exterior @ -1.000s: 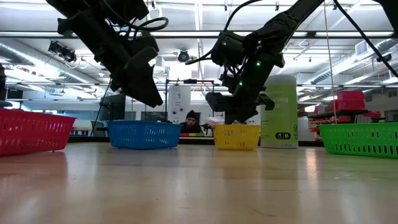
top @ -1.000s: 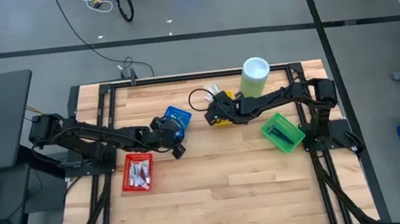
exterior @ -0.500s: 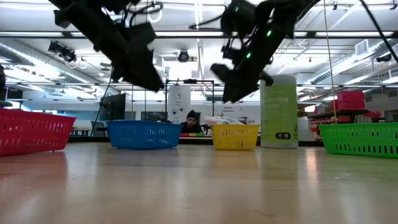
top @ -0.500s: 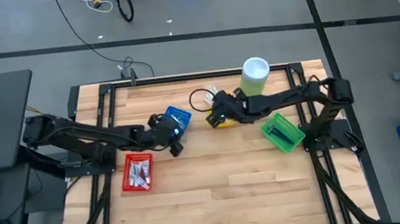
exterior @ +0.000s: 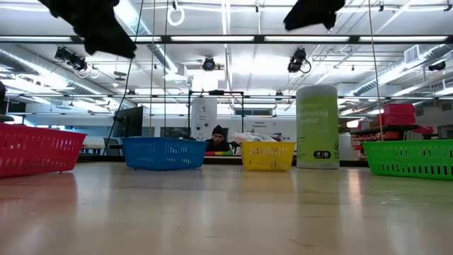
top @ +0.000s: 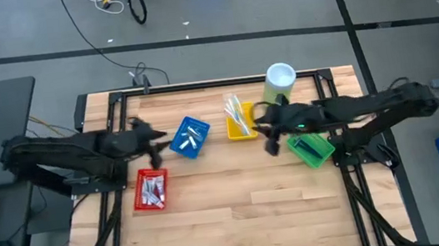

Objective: Pick & Place Travel size toiletries
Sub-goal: Return to Home Position

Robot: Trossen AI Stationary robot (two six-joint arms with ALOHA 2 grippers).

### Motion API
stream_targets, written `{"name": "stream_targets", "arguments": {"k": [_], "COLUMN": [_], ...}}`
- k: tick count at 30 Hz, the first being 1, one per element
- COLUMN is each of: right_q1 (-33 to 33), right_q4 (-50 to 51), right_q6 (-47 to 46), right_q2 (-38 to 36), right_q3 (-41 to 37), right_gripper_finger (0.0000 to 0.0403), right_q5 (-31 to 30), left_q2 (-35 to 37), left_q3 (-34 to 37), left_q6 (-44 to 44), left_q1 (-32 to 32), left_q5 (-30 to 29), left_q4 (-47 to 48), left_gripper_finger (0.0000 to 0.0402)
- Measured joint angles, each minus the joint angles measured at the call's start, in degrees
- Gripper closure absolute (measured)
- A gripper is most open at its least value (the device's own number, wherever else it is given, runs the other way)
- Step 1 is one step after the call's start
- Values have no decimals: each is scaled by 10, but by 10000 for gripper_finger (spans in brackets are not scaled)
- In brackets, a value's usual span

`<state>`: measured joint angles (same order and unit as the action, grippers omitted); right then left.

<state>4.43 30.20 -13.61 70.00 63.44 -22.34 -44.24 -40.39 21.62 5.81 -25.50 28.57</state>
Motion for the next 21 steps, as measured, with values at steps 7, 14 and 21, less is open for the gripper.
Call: {"name": "stream_targets", "arguments": {"k": [7,14,21], "right_q1": [62,80,78], "right_q4": [-50,-189,-274], "right_q6": [91,122,166], "right_q2": [-119,-253,-399], "right_q3": [-95,-264,-386], "right_gripper_finger": [314,333,347], "right_q5": [1,37,94], "left_q2": [154,287,364], "left_q3": [46,146,201], "left_q6": [-67,-104,-156], "left_q1": [2,2,2], "left_q5": [-33,-29,-28], "left_q4": [3,-45,-100], "left_gripper_finger": [232,232,232]}}
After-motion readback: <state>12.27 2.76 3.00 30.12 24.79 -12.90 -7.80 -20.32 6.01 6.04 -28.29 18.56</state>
